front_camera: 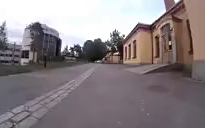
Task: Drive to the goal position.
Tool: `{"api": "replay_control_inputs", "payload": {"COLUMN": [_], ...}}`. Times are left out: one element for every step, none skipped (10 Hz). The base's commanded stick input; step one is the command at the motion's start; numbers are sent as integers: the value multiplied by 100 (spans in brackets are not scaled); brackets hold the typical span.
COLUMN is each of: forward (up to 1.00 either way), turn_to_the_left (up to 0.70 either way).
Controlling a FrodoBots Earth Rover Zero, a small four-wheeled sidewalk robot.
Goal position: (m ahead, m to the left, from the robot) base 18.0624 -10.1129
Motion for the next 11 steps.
{"api": "replay_control_inputs", "payload": {"forward": [45, 45, 45, 45, 45, 45, 45, 45, 45, 45, 45], "turn_to_the_left": [0, 0, 0, 0, 0, 0, 0, 0, 0, 0, 0]}}
